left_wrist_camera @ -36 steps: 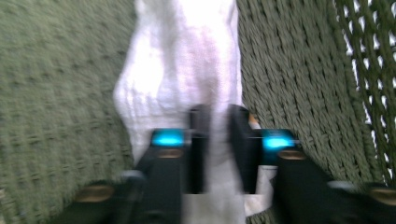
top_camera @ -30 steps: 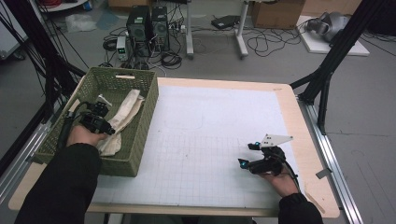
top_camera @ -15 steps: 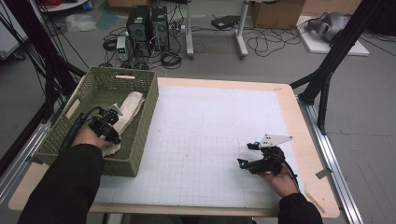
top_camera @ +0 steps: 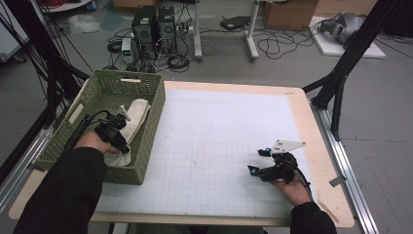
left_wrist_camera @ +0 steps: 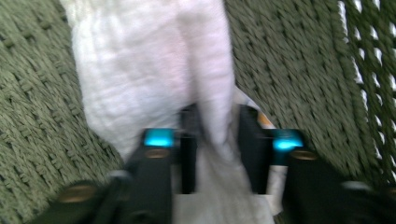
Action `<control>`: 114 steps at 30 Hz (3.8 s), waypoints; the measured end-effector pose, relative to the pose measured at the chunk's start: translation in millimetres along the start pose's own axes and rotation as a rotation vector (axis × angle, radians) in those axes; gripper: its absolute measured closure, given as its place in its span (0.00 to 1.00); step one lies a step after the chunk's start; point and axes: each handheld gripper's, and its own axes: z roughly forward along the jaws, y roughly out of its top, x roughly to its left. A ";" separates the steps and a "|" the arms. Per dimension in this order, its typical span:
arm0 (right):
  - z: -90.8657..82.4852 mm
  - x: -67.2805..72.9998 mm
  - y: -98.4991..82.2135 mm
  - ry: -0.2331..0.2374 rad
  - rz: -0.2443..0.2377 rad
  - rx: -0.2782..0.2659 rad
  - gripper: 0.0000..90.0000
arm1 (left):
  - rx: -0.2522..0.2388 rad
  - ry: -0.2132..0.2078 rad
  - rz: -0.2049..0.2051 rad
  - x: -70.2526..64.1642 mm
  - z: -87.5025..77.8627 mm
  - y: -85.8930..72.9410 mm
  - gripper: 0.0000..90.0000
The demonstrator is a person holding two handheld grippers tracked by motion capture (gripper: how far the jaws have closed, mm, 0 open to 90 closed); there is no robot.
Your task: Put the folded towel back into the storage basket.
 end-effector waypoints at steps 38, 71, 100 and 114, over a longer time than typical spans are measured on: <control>0.3 -1.8 -0.3 0.003 -0.003 0.000 0.25 | 0.008 -0.075 0.064 4.2 4.6 -8.5 0.97; 1.2 -1.6 2.4 0.014 0.003 -0.012 0.25 | 0.023 0.034 0.216 -16.2 5.1 -3.1 0.89; 0.6 -0.9 2.6 0.015 -0.006 -0.015 0.26 | -0.262 0.049 0.048 -0.8 6.4 9.9 0.83; -6.9 0.1 5.2 -0.003 0.011 -0.047 0.22 | -0.434 -0.078 -0.052 1.9 -27.3 -1.7 0.66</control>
